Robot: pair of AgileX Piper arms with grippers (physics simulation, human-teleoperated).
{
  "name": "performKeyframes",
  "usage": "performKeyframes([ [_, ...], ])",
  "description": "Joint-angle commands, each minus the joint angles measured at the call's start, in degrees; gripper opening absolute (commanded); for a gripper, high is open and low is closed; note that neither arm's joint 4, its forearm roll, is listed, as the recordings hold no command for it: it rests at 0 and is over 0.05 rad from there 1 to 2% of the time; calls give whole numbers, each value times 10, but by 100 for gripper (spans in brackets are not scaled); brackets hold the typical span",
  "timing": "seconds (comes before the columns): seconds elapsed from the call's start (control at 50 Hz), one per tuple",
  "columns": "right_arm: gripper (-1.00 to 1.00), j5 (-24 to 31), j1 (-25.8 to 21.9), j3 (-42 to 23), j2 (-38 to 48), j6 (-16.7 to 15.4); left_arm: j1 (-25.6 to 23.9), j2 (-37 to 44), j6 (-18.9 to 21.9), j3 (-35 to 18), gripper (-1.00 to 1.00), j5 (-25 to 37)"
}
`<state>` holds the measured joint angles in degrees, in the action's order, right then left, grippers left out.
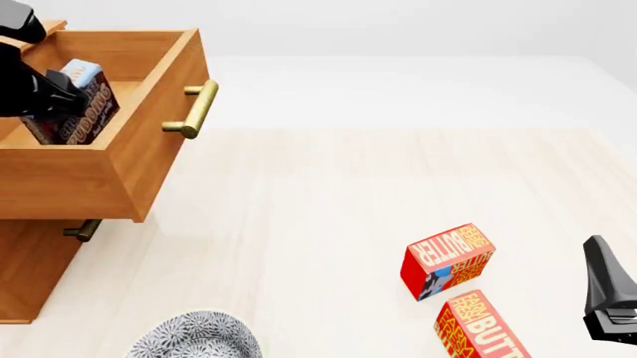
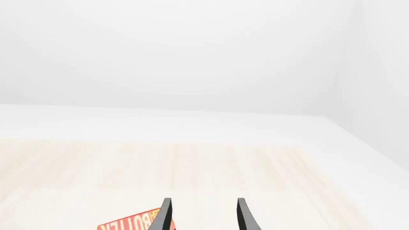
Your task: Put the chocolate pudding in the top drawer of the cabinet and close it.
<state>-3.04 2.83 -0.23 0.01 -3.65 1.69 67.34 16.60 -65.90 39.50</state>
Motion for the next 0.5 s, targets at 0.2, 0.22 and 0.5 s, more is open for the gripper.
performKeyframes([
  [0.2,100,6,-5,1,0,7,-6,22,13,19,100,-24],
  [0.22,100,6,-5,0,0,7,-4,16,17,19,100,-21],
  [0.5,100,6,-5,1,0,7,-15,-41,22,-21,100,30],
])
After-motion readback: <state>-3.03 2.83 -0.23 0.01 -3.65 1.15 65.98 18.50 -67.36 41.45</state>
